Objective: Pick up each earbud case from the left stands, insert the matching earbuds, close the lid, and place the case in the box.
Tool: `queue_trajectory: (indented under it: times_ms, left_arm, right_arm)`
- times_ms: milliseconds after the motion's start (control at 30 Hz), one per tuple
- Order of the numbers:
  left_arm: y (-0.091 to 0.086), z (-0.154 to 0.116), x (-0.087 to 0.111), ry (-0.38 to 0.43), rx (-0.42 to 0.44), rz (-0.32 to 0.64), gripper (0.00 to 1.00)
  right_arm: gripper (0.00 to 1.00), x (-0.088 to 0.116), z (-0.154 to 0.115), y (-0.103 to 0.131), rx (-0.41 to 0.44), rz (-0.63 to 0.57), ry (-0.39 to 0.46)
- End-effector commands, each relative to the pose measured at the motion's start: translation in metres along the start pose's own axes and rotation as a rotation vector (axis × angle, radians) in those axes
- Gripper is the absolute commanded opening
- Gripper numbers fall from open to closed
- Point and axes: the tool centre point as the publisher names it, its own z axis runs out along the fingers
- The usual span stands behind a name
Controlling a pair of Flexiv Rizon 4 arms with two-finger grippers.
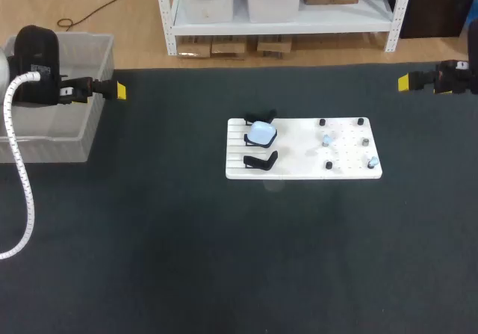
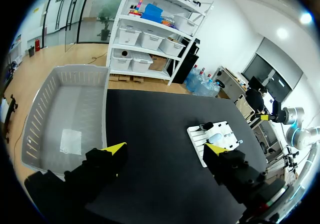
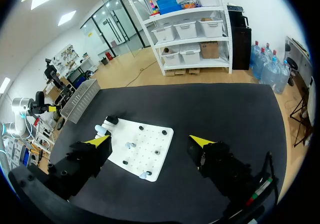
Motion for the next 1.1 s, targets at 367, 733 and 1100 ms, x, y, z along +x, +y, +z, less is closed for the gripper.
queue_trajectory:
  times_ms: [367,733,1100]
  left_arm:
    - [-0.001,0.0,-0.001,0.005,-0.006,-0.001,1.0]
    - [-0.009,0.004,0.002,-0.012,0.07,0.056,1.0]
    - [-0.042,0.01,-0.002,0.048,0.274,0.449,1.0]
  right_arm:
    - [1.0,0.0,0.0,0.0,-0.001,0.0,0.0]
    - [1.0,0.0,0.0,0.0,-0.001,0.0,0.0]
    - [1.0,0.0,0.0,0.0,-0.001,0.0,0.0]
